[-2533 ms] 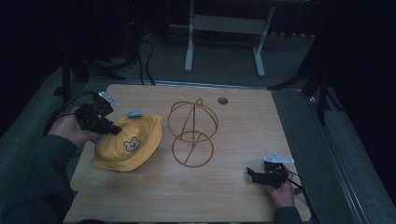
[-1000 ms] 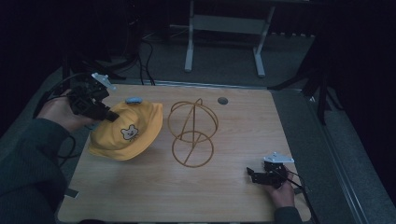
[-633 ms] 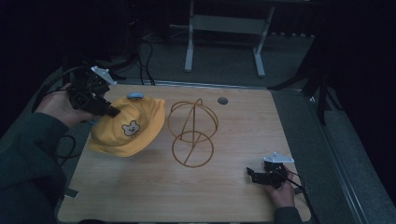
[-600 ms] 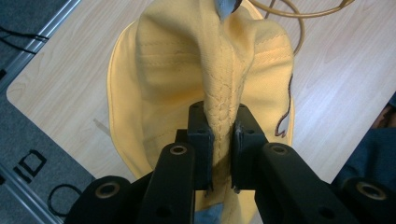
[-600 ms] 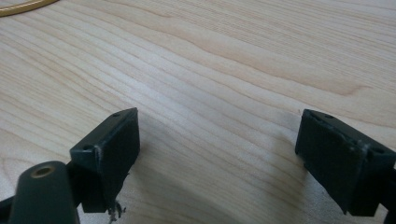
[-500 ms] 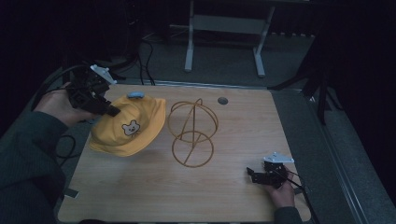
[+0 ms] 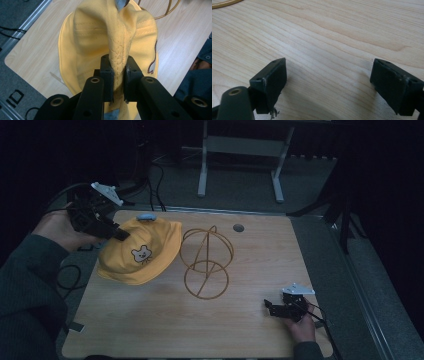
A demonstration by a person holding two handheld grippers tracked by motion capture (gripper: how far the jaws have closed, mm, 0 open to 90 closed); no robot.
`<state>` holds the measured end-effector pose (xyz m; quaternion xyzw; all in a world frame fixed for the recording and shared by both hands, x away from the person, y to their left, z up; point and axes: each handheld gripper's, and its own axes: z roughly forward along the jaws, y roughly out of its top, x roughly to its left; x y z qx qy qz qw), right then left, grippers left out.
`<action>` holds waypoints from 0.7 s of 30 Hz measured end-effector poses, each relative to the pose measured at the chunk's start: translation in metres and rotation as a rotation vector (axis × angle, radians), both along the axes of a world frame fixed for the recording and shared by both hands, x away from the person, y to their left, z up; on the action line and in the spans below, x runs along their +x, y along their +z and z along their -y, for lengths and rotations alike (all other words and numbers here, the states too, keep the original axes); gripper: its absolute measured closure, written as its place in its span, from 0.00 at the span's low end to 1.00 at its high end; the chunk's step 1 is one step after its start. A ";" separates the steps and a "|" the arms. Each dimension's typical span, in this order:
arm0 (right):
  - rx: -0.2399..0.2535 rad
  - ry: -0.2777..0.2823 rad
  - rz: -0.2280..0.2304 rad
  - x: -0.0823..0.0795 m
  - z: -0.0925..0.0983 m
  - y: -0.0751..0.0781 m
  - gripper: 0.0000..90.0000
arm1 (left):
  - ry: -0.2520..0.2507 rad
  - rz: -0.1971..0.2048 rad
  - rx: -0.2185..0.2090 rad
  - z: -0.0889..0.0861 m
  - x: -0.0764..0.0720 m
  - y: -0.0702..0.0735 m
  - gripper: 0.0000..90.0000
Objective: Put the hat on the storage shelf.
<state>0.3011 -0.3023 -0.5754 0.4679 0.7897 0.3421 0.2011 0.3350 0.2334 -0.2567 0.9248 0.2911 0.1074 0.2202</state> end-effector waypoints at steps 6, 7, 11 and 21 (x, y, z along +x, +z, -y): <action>0.000 0.000 0.000 0.000 0.000 0.000 0.15 | -0.019 0.010 -0.010 0.003 0.000 0.009 0.89; -0.001 0.000 0.000 0.000 0.000 0.000 0.15 | -0.023 0.014 -0.014 0.004 0.000 0.010 0.89; -0.001 0.000 0.000 0.000 0.000 0.000 0.15 | -0.039 0.019 -0.026 0.006 0.001 0.015 0.89; 0.000 -0.001 -0.001 0.000 0.000 0.000 0.15 | -0.067 0.031 -0.033 0.022 0.005 0.030 0.89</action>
